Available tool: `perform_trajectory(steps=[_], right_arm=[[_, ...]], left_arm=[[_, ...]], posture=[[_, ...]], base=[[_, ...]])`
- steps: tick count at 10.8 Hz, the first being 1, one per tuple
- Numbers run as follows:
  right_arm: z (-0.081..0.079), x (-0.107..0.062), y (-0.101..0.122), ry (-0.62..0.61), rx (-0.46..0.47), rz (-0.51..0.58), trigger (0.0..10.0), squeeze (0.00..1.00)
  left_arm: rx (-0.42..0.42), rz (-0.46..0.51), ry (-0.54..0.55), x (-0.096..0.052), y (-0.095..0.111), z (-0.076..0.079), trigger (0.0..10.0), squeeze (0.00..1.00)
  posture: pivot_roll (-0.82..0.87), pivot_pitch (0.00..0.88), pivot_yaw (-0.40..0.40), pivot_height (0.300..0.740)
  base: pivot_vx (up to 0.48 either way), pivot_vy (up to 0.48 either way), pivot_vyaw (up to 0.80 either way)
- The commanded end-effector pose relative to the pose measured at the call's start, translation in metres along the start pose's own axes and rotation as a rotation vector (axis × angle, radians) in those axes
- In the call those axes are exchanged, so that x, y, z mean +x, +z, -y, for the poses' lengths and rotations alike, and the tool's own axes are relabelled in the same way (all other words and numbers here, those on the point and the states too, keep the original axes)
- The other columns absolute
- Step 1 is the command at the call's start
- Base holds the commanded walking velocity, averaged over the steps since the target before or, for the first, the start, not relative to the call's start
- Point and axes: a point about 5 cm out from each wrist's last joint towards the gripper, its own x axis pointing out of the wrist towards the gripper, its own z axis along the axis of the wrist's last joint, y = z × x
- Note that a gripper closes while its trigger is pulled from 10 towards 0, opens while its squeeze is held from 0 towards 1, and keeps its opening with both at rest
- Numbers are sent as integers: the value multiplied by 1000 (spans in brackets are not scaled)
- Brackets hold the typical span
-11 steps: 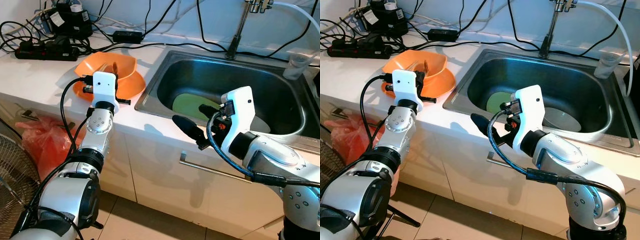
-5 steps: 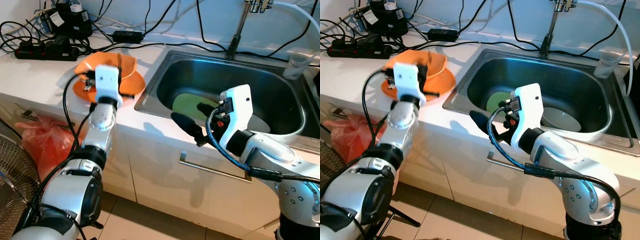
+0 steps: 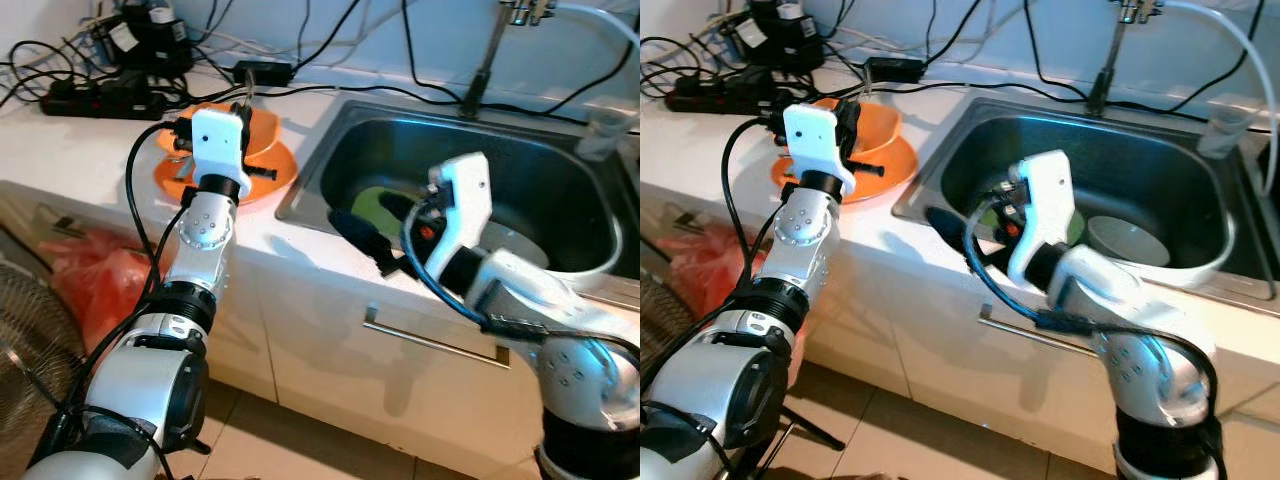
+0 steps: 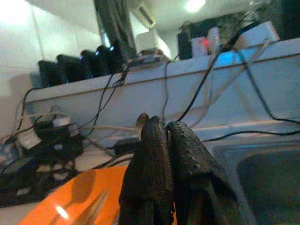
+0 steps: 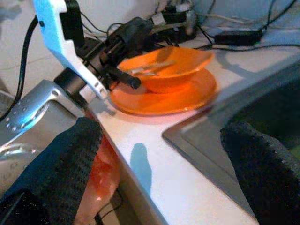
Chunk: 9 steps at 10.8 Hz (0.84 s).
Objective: Kitchen organization
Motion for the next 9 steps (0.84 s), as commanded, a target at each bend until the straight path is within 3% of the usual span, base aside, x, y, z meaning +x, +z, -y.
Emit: perform_trajectory(steps=[1,5,7,9], right_arm=[[0,3,1,-3,-11,13,10000,0],[23,-2,0,-188,-60,18,10000,0],[29,-11,-1,-249,-87,23,10000,0],[32,-14,-3,-267,-94,13,10000,0]], left_arm=[[-5,51,-27,7,13,4,0,0],[-94,65,-177,8,17,46,0,0],[-150,37,-253,3,13,72,0,0],[-187,17,-303,-2,9,87,0,0]], posture=[[-106,0,47,740],[-144,0,80,740],[-189,0,95,740],[-194,0,97,740]], base=[[0,0,0],[0,0,0],[0,0,0],[0,0,0]])
